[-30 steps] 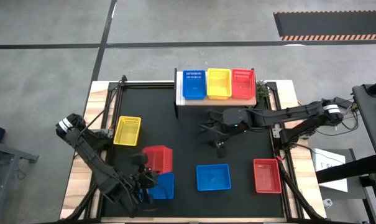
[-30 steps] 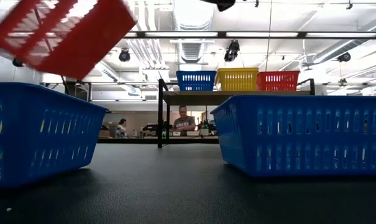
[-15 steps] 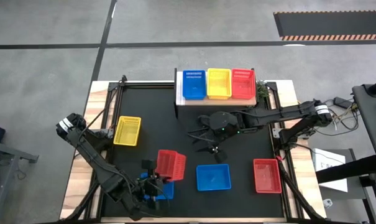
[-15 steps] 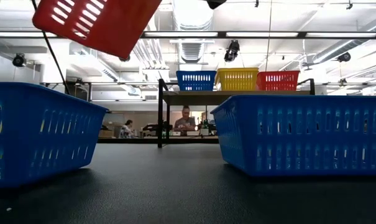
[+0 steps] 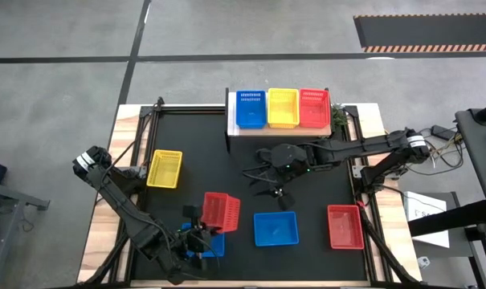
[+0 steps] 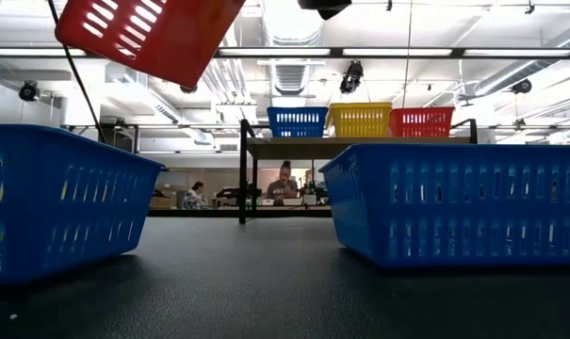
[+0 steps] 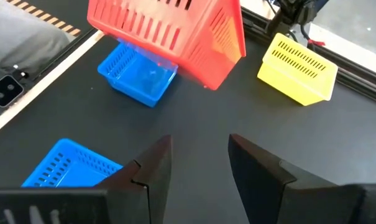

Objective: Stack baskets on shelf by color
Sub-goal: Stack the left red bin on top of the red bin on the shelf

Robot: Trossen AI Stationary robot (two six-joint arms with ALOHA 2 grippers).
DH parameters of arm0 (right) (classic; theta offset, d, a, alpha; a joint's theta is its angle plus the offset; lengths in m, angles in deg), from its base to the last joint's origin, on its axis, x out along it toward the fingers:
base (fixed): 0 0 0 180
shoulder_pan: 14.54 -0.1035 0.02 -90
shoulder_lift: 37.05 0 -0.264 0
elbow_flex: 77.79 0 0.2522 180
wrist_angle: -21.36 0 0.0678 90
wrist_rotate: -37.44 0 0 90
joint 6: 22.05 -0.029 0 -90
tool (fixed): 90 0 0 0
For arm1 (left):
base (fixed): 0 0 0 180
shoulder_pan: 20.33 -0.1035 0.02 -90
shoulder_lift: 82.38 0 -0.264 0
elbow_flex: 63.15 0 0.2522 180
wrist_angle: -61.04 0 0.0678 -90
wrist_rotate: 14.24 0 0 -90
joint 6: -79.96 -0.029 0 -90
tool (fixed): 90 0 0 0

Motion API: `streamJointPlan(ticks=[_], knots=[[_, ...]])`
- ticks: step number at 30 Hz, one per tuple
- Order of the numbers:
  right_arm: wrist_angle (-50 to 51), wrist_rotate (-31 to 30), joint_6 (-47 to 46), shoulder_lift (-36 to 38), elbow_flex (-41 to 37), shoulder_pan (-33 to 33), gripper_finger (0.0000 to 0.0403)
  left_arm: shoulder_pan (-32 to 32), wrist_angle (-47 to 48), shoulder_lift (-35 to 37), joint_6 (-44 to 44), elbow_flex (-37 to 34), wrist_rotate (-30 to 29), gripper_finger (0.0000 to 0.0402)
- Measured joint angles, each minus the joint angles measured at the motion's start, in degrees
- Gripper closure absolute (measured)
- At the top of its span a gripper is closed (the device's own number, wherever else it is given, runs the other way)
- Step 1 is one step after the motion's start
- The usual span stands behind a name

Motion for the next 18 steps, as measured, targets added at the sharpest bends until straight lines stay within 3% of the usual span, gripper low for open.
streamJointPlan(ticks=[18], knots=[[0.2, 0.0, -0.8, 0.0, -0.1, 0.0, 0.0252, 0.0, -2.1, 0.0, 0.3, -1.9, -2.2, 0.0401]])
